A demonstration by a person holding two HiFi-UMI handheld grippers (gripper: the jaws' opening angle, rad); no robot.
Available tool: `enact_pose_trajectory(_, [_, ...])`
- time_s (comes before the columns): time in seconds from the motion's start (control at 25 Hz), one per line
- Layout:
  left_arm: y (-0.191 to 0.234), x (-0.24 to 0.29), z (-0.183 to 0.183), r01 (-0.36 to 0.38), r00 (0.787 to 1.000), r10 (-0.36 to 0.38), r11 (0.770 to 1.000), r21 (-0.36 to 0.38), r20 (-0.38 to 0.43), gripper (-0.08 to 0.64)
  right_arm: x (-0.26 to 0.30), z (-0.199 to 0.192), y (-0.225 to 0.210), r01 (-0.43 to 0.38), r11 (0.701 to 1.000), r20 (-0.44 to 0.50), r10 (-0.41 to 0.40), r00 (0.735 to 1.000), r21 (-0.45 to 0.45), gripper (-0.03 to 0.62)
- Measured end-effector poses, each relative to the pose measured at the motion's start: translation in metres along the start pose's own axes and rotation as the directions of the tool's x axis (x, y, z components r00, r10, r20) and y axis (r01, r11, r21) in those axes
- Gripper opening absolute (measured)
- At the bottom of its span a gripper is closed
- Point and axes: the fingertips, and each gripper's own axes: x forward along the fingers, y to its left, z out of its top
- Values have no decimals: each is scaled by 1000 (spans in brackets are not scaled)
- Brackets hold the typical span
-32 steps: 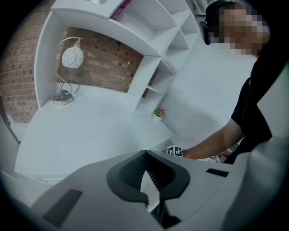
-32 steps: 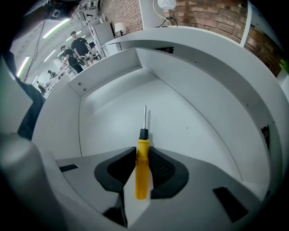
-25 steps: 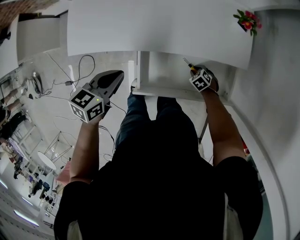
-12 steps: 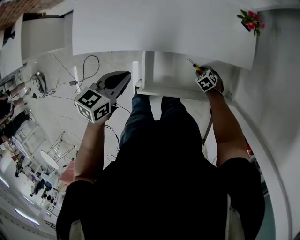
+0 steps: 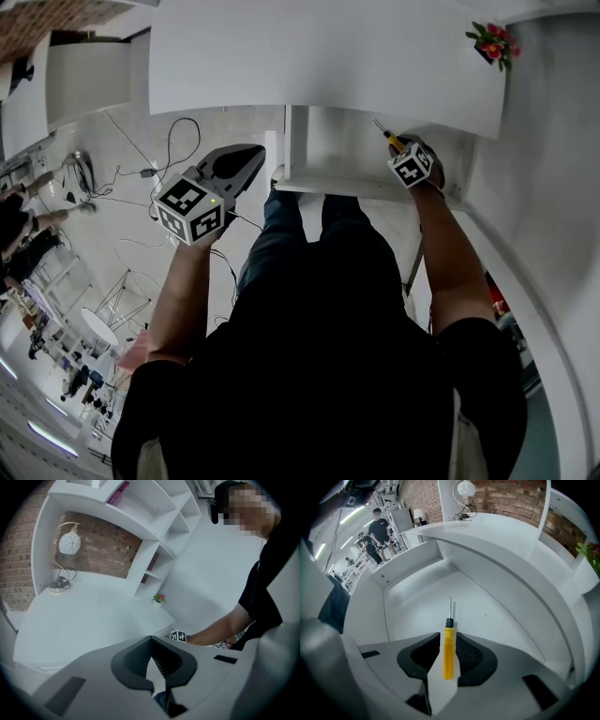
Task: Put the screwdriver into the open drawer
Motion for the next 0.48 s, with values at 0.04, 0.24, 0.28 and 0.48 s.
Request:
enact_pose_trajectory(0.04, [-1, -1, 1, 1, 1000, -1, 1000, 3, 3, 15, -3, 2, 0, 4, 1000, 6, -4, 1000, 1, 117])
enact_pose_trajectory(0.24, [-5, -9, 9, 15, 1000, -15, 1000, 17, 24, 16, -22, 9, 0, 25, 999, 33, -26, 999, 24, 117])
enact_pose_trajectory(0.28, [-6, -11, 10, 16, 999, -16, 1000, 22, 28, 15, -26, 11, 0, 32, 999, 37, -33, 999, 29, 117])
enact_pose_trajectory(0.48, [-14, -16, 17, 30, 999, -32, 999, 45, 40, 15, -50, 18, -1, 60, 997, 66, -63, 996, 50, 117])
